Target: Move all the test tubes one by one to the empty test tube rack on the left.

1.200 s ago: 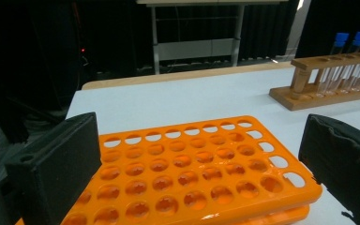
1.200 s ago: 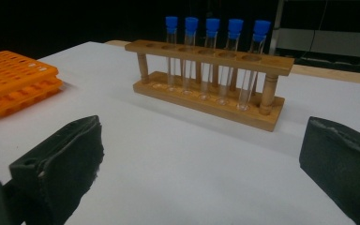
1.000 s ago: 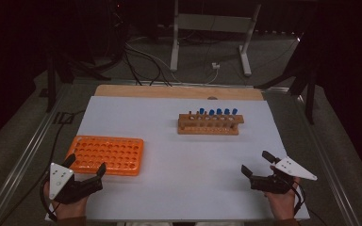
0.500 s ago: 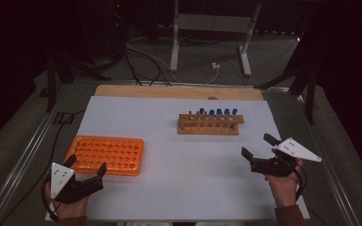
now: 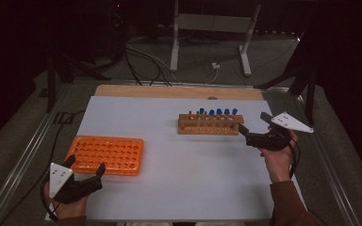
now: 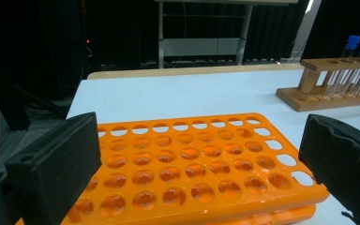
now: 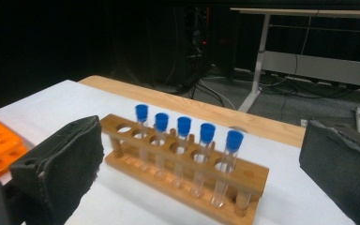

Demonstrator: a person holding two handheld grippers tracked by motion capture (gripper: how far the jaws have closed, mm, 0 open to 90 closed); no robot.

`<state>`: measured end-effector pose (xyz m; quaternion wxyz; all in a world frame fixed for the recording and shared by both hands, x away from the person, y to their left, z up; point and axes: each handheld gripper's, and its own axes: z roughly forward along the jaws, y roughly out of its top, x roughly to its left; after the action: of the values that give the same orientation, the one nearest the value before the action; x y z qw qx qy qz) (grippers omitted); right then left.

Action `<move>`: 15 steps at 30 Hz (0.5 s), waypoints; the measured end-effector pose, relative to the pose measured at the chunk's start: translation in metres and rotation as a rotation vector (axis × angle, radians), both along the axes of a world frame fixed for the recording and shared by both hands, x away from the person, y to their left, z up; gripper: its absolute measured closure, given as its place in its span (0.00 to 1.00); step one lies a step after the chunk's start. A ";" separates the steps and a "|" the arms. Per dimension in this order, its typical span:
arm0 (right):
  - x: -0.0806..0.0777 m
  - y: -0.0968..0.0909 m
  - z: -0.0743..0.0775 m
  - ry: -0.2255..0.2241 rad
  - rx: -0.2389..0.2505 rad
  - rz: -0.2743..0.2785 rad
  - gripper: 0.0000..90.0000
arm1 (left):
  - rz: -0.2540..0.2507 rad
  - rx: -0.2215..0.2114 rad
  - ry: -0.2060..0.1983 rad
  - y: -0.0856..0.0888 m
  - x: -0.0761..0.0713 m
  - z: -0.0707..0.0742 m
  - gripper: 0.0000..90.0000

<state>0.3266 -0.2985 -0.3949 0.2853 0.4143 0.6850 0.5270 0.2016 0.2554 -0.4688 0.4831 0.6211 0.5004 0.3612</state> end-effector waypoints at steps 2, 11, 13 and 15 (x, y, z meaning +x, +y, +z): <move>0.007 0.000 0.000 0.007 -0.003 -0.006 0.00 | 0.000 0.002 0.002 0.000 0.000 0.000 0.01; 0.042 -0.003 -0.008 0.053 -0.008 -0.052 0.09 | 0.006 0.001 0.007 0.000 -0.001 -0.001 0.01; 0.049 -0.002 -0.012 0.071 -0.029 -0.060 0.14 | 0.006 0.001 0.009 0.000 -0.001 -0.002 0.01; 0.056 -0.001 -0.015 0.095 -0.033 -0.057 0.18 | 0.004 0.000 0.010 -0.001 -0.001 -0.002 0.01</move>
<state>0.3823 -0.2993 -0.4102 0.2744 0.4534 0.6942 0.4871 0.2007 0.2549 -0.4708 0.4797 0.6220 0.5040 0.3592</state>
